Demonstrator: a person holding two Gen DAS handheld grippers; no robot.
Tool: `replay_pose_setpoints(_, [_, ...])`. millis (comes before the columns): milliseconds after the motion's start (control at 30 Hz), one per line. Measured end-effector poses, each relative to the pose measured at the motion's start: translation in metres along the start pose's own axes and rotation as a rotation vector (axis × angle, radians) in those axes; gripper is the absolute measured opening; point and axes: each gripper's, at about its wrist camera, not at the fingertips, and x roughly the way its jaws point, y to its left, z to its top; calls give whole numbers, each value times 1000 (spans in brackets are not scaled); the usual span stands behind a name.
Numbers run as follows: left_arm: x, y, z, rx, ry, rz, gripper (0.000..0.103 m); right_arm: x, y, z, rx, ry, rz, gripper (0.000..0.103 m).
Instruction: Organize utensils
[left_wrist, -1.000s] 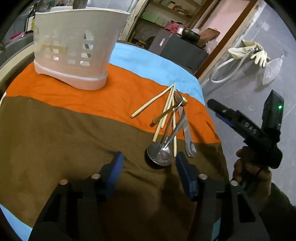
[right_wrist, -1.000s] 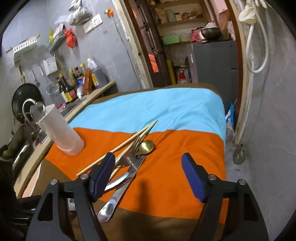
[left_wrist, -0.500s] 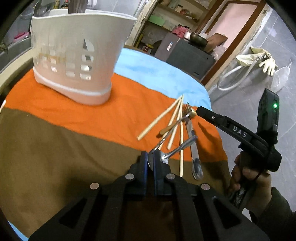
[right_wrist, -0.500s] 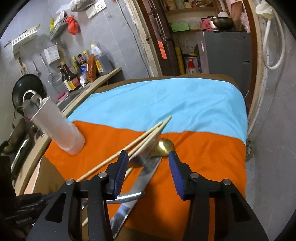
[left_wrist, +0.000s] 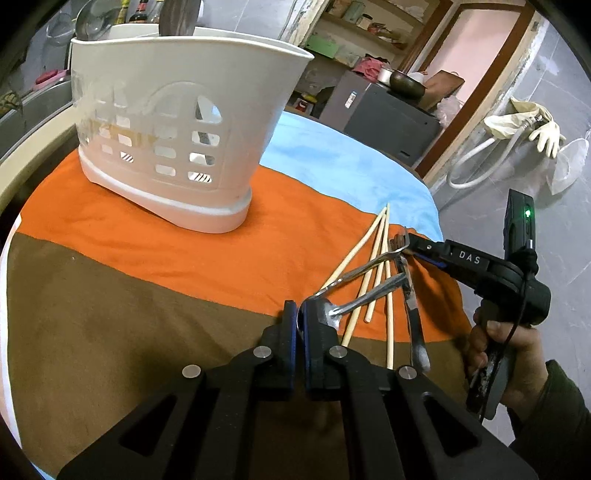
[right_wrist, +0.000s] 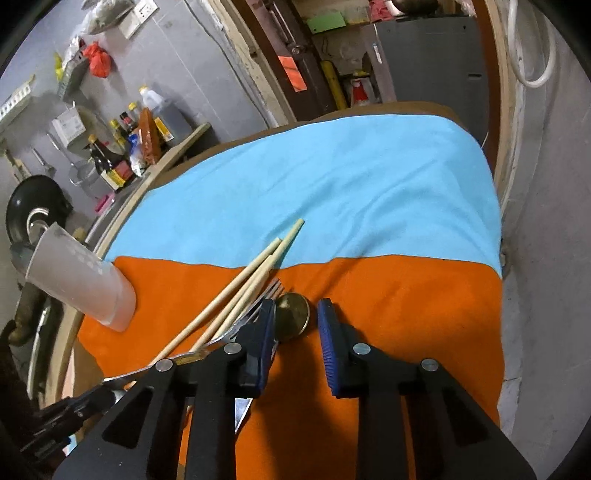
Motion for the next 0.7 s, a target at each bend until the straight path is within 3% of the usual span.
replay_pose_setpoints(67, [0,-1,0,-1,3,-1,1,2,-1,1,4,8,11,10])
replay_pose_setpoints(167, [-3,1,1,-13,-9,6,1,2,-2,1,1,8,30,6])
replay_pose_setpoints(433, [-34,14,0,18,-79,83,0,-20,6,-2,-41,-96,-83,4])
replay_pose_setpoints(700, [-57,11,7,55,-151,114,0,-63,46,1,-235,-261,-190,3])
